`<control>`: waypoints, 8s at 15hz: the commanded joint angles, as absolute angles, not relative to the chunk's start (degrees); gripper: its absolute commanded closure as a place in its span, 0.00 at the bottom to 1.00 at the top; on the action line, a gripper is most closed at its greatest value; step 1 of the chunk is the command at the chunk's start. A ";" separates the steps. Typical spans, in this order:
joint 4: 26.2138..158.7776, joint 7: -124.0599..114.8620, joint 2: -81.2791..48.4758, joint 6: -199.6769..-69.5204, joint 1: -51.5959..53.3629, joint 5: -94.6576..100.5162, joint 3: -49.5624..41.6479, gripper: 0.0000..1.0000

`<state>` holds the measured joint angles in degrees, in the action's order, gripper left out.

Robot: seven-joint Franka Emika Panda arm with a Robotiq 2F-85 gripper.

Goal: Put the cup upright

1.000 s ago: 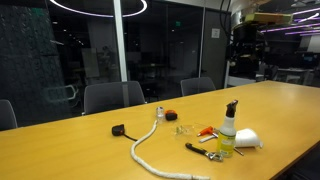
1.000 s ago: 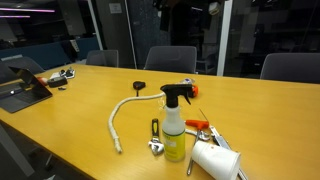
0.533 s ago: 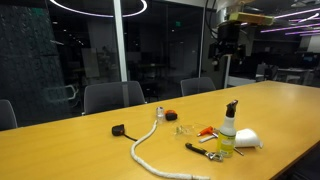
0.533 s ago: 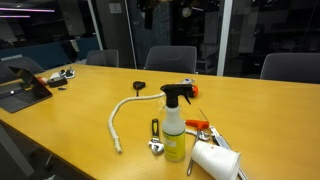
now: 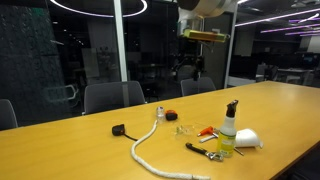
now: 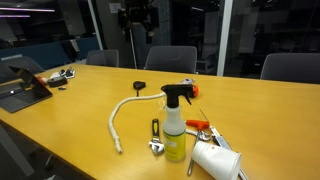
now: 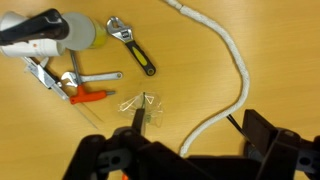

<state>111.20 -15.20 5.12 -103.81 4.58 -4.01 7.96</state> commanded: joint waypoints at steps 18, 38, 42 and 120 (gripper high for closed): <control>78.81 -31.96 -39.70 -93.00 14.94 15.15 -1.87 0.00; 74.37 -30.67 -47.19 -83.08 14.82 16.76 -5.15 0.87; 73.94 -30.63 -47.34 -82.33 14.70 16.84 -5.52 0.94; 73.49 -15.92 -45.70 -88.63 -8.06 -29.17 0.99 0.00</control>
